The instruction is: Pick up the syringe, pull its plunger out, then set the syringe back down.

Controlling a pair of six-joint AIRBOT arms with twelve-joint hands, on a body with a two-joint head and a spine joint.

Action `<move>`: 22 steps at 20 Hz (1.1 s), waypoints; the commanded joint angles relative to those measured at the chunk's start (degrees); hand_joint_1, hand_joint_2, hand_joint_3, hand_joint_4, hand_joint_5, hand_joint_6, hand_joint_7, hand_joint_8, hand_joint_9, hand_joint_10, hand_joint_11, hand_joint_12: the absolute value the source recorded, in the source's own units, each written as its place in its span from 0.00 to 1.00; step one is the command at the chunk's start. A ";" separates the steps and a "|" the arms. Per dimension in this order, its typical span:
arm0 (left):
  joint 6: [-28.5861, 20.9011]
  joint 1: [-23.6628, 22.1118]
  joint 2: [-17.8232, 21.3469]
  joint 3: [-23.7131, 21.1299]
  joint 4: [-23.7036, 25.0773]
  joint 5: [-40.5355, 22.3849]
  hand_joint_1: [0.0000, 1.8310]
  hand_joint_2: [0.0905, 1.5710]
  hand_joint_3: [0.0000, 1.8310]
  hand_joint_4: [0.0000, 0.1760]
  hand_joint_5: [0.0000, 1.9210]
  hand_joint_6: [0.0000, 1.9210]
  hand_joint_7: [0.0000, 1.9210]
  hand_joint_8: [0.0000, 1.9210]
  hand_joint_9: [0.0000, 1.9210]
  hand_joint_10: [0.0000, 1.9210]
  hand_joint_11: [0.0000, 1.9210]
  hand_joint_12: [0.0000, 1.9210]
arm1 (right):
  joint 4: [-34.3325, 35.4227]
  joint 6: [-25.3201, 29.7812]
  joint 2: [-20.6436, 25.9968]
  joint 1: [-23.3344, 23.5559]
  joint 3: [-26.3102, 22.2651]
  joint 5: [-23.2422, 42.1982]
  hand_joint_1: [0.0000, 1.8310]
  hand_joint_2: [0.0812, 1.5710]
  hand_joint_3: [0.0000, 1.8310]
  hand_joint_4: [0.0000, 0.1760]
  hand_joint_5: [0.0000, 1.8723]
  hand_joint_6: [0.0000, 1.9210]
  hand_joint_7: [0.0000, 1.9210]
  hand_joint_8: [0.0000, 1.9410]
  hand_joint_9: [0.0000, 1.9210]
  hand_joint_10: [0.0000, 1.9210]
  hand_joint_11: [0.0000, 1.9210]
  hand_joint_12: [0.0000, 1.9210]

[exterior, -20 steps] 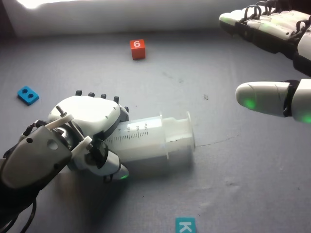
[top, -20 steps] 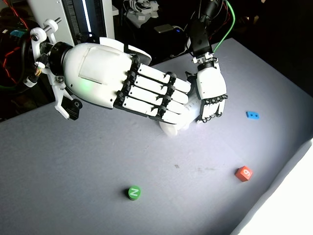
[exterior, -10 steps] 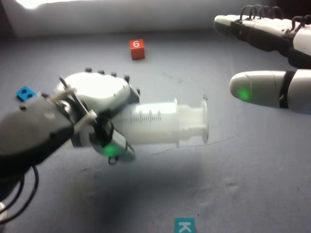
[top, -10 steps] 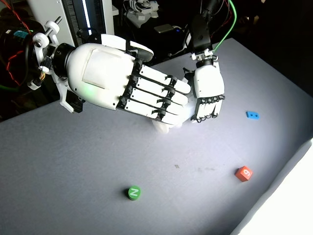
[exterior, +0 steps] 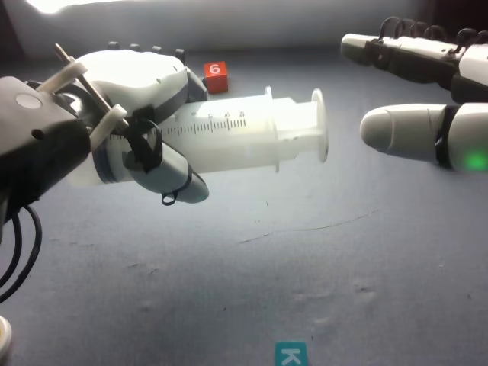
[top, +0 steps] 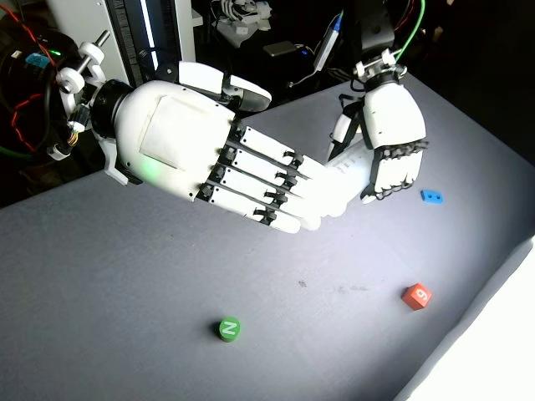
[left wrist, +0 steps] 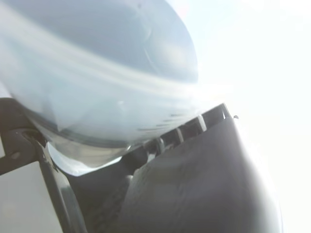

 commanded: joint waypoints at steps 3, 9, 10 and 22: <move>0.07 -2.28 1.07 -0.84 1.81 -2.53 0.75 0.72 0.00 0.00 0.48 0.49 0.47 0.59 0.40 0.75 0.28 0.77 | 1.97 0.63 0.29 1.67 -0.15 7.49 0.13 0.73 0.00 0.00 0.02 0.00 0.01 0.00 0.00 0.00 0.00 0.00; 0.83 -4.50 2.89 -2.12 -0.58 -1.46 0.75 0.72 0.00 0.00 0.49 0.45 0.48 0.60 0.39 0.75 0.27 0.76 | 4.12 1.36 0.27 2.74 -0.16 8.37 0.41 0.70 0.00 0.00 0.00 0.00 0.00 0.00 0.01 0.00 0.00 0.00; 1.97 -4.81 3.02 -2.15 -1.48 -0.83 0.75 0.71 0.00 0.00 0.49 0.45 0.48 0.60 0.39 0.75 0.27 0.74 | 4.45 1.35 0.26 2.74 -0.16 8.09 0.41 0.70 0.00 0.00 0.00 0.00 0.00 0.00 0.01 0.00 0.00 0.00; 3.49 -6.65 4.85 -2.78 -3.26 0.73 0.74 0.73 0.00 0.00 0.47 0.47 0.46 0.62 0.39 0.78 0.25 0.76 | 14.28 -1.67 -6.78 6.20 3.89 2.95 0.40 0.71 0.01 0.00 0.06 0.00 0.04 0.00 0.03 0.00 0.00 0.07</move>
